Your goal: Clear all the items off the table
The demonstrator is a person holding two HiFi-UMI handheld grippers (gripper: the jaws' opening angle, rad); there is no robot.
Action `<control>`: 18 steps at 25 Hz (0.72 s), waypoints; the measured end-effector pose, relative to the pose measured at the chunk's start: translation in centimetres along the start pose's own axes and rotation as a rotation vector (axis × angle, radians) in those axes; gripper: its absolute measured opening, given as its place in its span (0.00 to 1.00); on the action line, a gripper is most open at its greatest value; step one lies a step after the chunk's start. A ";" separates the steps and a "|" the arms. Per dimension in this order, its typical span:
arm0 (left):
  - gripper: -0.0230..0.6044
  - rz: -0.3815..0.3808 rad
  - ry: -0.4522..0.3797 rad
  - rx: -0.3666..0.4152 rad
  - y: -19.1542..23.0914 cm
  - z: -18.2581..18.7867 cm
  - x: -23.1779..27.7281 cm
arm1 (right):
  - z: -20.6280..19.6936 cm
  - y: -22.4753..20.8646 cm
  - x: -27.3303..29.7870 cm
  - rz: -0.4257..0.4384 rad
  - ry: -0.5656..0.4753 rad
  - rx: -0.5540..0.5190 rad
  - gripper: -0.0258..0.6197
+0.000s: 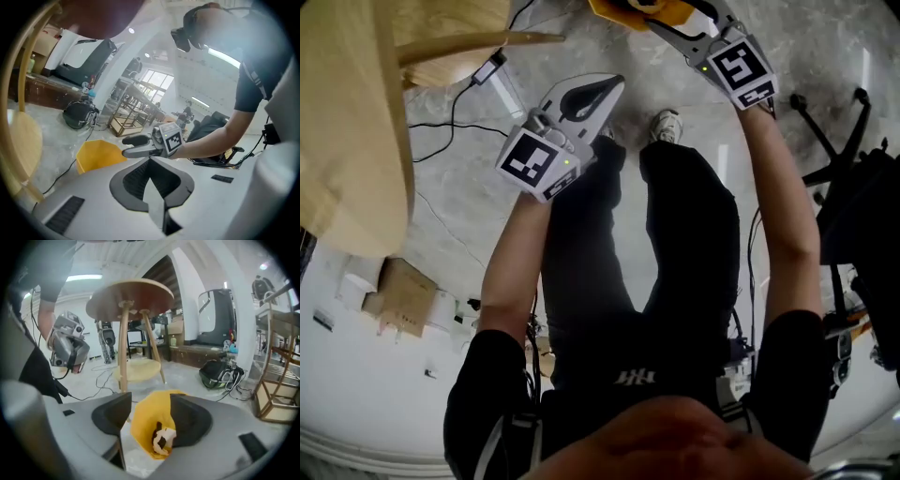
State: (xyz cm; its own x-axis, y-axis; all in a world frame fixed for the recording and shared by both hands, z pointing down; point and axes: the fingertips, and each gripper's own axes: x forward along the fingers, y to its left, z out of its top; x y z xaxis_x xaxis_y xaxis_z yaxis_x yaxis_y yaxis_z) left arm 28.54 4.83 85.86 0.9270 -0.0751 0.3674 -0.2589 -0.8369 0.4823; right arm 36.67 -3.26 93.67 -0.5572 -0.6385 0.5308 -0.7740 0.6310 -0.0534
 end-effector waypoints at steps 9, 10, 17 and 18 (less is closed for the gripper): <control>0.06 0.024 -0.121 0.009 -16.2 18.6 -10.9 | 27.2 7.5 -19.7 0.188 -0.150 -0.041 0.04; 0.06 0.048 -0.152 0.008 -17.0 21.1 -12.7 | 30.8 8.4 -21.8 0.208 -0.191 -0.066 0.04; 0.06 0.145 -0.334 -0.077 -23.3 33.9 -26.5 | 46.3 18.8 -32.5 0.361 -0.355 -0.112 0.04; 0.06 0.167 -0.363 -0.062 -23.7 35.2 -28.6 | 47.7 20.2 -32.9 0.385 -0.360 -0.116 0.04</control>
State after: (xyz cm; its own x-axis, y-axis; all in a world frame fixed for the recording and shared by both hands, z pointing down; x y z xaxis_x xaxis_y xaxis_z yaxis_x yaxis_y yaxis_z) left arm 17.68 7.78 35.92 0.9034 -0.4032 0.1455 -0.4198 -0.7634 0.4909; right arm 24.99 9.49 34.84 -0.8777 -0.4491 0.1670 -0.4664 0.8807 -0.0825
